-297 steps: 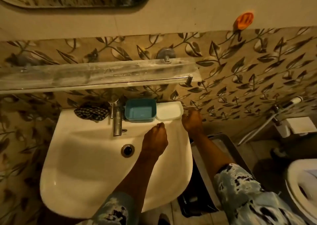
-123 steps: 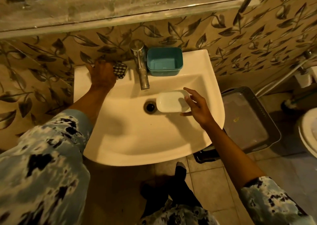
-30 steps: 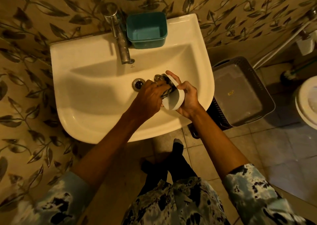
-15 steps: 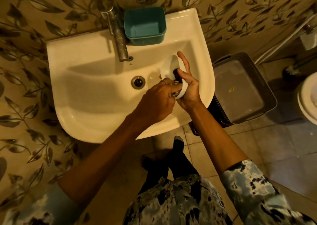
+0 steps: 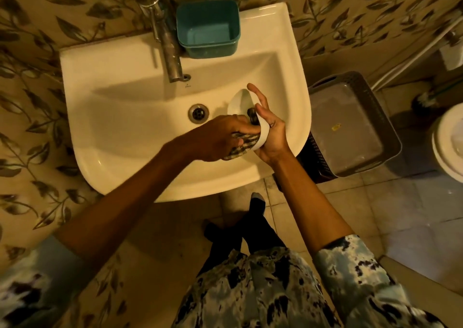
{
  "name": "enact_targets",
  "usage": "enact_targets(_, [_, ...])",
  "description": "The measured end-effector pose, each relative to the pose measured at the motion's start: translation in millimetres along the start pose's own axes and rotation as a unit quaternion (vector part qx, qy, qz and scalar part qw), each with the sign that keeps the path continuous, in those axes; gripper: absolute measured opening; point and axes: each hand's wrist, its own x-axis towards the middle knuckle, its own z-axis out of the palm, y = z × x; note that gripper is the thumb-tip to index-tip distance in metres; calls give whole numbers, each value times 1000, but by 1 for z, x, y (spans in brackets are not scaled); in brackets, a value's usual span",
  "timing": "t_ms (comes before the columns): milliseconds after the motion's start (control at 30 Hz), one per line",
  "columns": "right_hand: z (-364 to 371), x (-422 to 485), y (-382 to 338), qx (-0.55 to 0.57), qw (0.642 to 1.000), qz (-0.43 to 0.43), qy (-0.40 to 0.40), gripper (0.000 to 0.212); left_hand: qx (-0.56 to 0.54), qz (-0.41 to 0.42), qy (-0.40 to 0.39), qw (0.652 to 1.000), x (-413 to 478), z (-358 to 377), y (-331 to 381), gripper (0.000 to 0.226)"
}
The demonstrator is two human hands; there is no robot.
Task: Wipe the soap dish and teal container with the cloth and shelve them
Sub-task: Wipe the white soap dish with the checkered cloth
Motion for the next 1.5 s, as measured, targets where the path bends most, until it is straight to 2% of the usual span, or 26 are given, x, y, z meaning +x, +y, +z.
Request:
enact_targets(133, [-5, -2, 4, 20, 999, 19, -18, 56, 20, 16, -62, 998, -3, -4, -1, 39])
enact_targets(200, [-7, -1, 4, 25, 999, 21, -22, 54, 195, 15, -73, 978, -4, 2, -4, 50])
enact_targets(233, [-7, -1, 5, 37, 999, 26, -16, 54, 294, 10, -52, 954, -3, 5, -5, 54])
enact_targets(300, [-9, 1, 6, 64, 997, 39, 2, 52, 392, -7, 23, 919, 0, 8, -4, 50])
enact_targets(367, [-9, 2, 4, 49, 997, 51, 3, 49, 416, -70, 100, 901, 5, 6, -1, 43])
enact_targets(433, [-4, 4, 2, 13, 998, 63, 5, 50, 392, -166, 154, 891, 13, 4, 0, 43])
enact_targets(500, [-1, 10, -1, -15, 997, 69, 9, 49, 320, -233, 175, 901, 18, 10, 3, 42])
enact_targets(533, [-2, 13, -3, -25, 997, 72, 10, 47, 253, -243, 175, 920, 21, 13, 7, 39])
enact_targets(567, [-3, 15, -6, -28, 997, 77, 11, 47, 163, -232, 153, 947, 22, 13, 10, 34])
enact_targets(633, [-9, 15, -12, -14, 997, 75, 6, 48, -19, -174, 43, 984, 23, 8, 18, 34])
enact_targets(667, [-11, 15, -15, -6, 998, 69, -6, 49, -66, -157, 4, 985, 21, 3, 21, 37])
enact_targets(733, [-10, 18, -21, 3, 998, 55, -30, 50, -144, -171, 8, 975, 17, -11, 20, 43])
enact_targets(800, [-4, 25, -27, -16, 998, 47, -43, 49, -257, -173, 54, 949, 14, -19, 19, 44])
enact_targets(833, [0, 27, -30, -30, 997, 45, -47, 50, -335, -177, 88, 921, 15, -22, 17, 44])
enact_targets(900, [6, 26, -28, -29, 998, 35, -46, 51, -504, -216, 161, 821, 20, -29, 16, 42])
enact_targets(933, [7, 24, -24, -24, 999, 27, -39, 52, -555, -239, 190, 774, 23, -33, 17, 40])
enact_targets(967, [6, 22, -19, -23, 999, 19, -29, 52, -571, -261, 211, 750, 27, -34, 16, 39])
enact_targets(1000, [6, 21, -16, -23, 999, 16, -23, 52, -558, -281, 225, 748, 30, -32, 16, 38])
enact_targets(1033, [5, 21, -14, -22, 999, 18, -21, 52, -517, -298, 243, 765, 34, -28, 16, 37])
enact_targets(1100, [3, 24, -18, -18, 1000, 20, -14, 51, -366, -303, 281, 834, 38, -14, 19, 33])
enact_targets(1167, [-1, 29, -27, -3, 1000, 21, 4, 51, -221, -222, 286, 906, 37, 1, 26, 26])
enact_targets(1233, [-7, 32, -35, 4, 1000, 17, 12, 52, -140, -143, 226, 954, 36, 5, 27, 33])
enact_targets(1300, [-11, 31, -40, -17, 1000, 19, 1, 52, -73, -115, 137, 981, 34, -1, 22, 41])
enact_targets(1367, [-12, 28, -40, -18, 1000, 19, -7, 52, 49, -101, 64, 992, 36, -6, 14, 41])
enact_targets(1400, [-13, 27, -38, -13, 1000, 18, -5, 52, 128, -99, 53, 985, 37, -7, 9, 41])
enact_targets(1500, [-15, 27, -34, -4, 999, 32, 6, 50, 311, -78, 120, 940, 37, -10, -2, 38])
